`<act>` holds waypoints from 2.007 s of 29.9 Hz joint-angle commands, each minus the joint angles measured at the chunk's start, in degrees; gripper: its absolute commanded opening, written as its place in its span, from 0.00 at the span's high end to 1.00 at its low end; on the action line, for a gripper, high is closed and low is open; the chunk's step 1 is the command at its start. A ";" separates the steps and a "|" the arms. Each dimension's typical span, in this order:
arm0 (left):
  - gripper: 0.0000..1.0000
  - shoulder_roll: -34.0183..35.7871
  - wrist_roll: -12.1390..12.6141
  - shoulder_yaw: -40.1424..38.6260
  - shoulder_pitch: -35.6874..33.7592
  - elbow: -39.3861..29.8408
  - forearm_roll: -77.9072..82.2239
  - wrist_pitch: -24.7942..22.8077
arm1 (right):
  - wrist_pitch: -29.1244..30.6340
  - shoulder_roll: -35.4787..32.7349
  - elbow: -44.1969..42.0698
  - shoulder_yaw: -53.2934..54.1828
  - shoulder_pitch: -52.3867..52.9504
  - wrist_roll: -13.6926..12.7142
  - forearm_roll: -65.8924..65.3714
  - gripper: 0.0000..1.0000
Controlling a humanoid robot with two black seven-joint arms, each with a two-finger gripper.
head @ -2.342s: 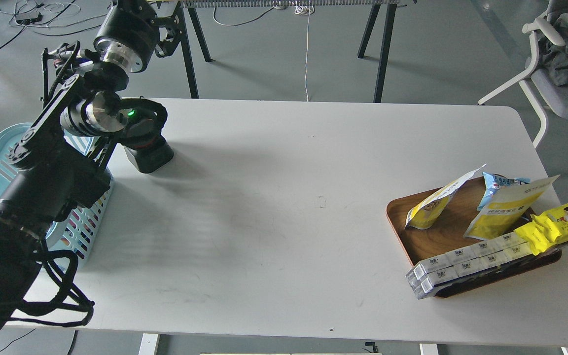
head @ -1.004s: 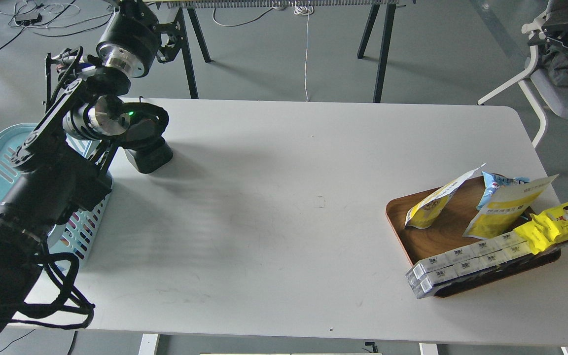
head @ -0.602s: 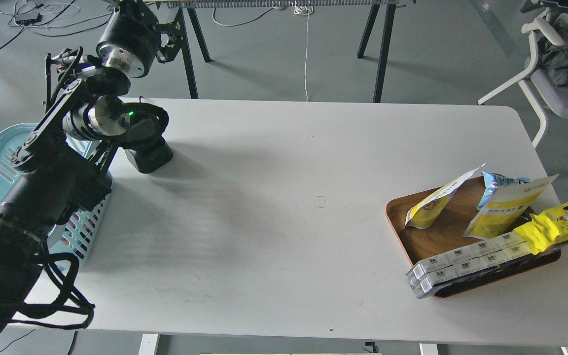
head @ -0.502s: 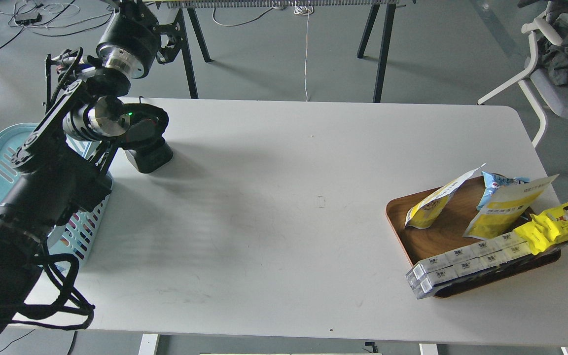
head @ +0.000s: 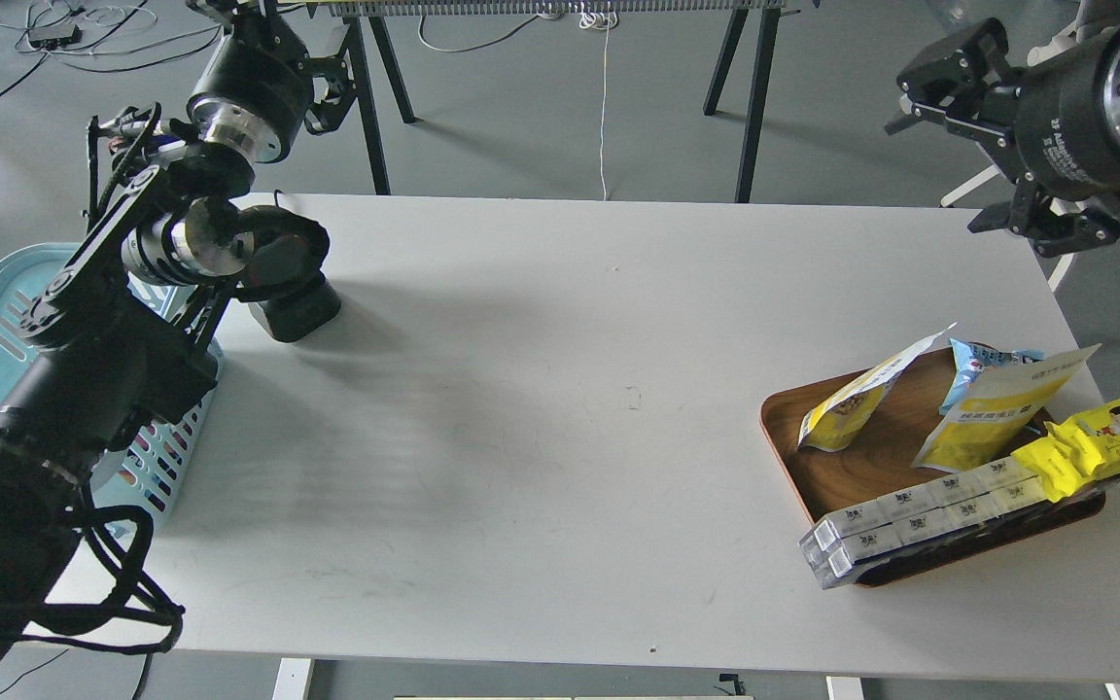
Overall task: Scan snack and place in basket
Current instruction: 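Lower the right gripper onto the yellow snack packet on the tray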
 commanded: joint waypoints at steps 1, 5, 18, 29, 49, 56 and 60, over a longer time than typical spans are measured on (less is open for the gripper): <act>0.00 -0.01 0.01 -0.04 0.21 0.00 0.00 0.02 | -0.69 -0.22 0.17 -0.08 -1.59 0.00 0.56 0.03; 0.00 -0.01 0.01 -0.04 0.30 0.00 0.00 0.10 | -0.95 -0.13 0.17 -0.16 -4.32 0.00 0.47 0.03; 0.00 1.31 -0.08 -0.13 0.47 0.00 -0.09 0.19 | -5.08 -0.04 0.17 0.97 -18.46 0.00 -6.47 0.07; 0.00 0.87 -0.08 -0.13 1.00 0.00 -0.09 0.19 | -6.49 0.84 -2.11 7.21 -26.02 0.00 -9.98 0.25; 0.00 1.14 -0.08 -0.13 0.91 0.00 -0.18 1.77 | -7.45 2.69 -7.39 12.40 -36.49 0.00 -16.93 1.00; 0.00 1.05 0.01 -0.04 1.00 0.09 -0.18 1.86 | -7.28 2.07 -7.39 12.49 -37.11 0.00 -17.63 1.00; 0.00 1.05 0.01 -0.04 1.00 0.09 -0.18 1.86 | -7.10 0.41 -7.21 13.28 -36.41 0.00 -17.81 1.00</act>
